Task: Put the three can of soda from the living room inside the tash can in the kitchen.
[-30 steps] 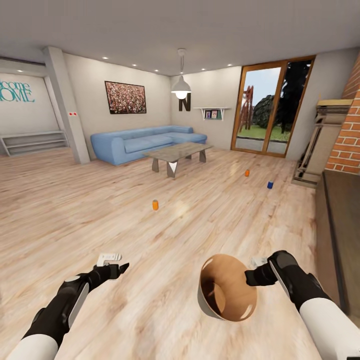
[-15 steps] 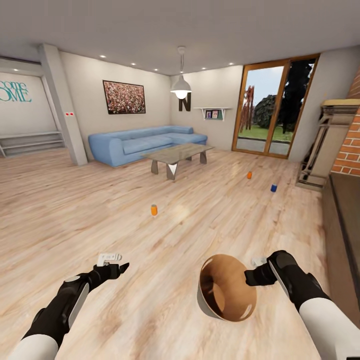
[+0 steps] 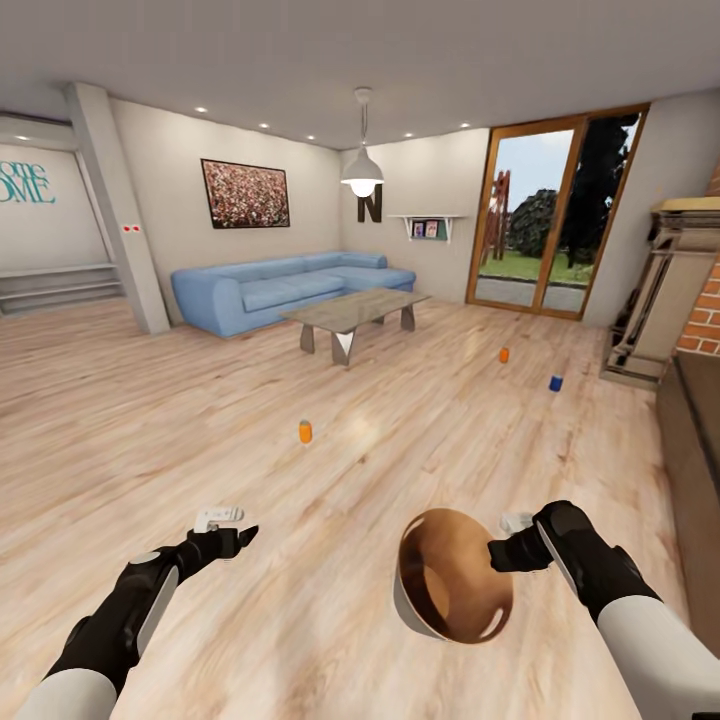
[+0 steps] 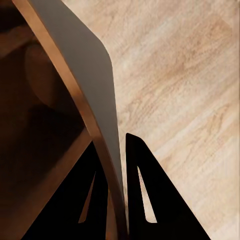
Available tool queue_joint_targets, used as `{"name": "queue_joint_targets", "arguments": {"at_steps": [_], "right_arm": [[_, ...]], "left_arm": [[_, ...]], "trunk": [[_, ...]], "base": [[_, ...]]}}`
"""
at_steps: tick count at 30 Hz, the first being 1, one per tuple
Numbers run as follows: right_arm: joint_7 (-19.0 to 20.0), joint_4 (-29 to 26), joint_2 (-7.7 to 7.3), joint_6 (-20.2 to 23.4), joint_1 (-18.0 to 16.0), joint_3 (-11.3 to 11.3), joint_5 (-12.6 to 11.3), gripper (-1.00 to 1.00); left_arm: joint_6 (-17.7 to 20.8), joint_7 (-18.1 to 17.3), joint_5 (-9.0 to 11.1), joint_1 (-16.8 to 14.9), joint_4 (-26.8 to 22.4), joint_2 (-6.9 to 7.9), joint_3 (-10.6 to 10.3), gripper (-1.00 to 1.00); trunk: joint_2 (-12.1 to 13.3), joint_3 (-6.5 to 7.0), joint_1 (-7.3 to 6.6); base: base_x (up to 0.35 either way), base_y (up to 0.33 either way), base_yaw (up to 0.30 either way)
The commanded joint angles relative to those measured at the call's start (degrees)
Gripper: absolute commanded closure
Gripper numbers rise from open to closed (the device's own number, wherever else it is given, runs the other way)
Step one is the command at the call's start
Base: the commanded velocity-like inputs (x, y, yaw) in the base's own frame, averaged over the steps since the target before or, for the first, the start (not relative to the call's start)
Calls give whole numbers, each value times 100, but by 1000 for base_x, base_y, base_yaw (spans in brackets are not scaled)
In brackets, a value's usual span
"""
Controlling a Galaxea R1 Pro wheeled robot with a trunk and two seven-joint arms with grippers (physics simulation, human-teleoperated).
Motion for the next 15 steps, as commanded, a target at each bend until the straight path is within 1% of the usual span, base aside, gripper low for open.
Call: {"name": "queue_joint_targets", "arguments": {"at_steps": [1,15], "right_arm": [[27,-2,2,38,-2,-6,-166,100],[21,-2,10,37,-2,-5,-166,100]], "left_arm": [[1,-3,0,0,1,0,0,-100],[17,-14,15,0,8,0,0,-100]], "trunk": [[0,1,0],[0,2,0]], "base": [[328,0,0],[328,0,-8]]}}
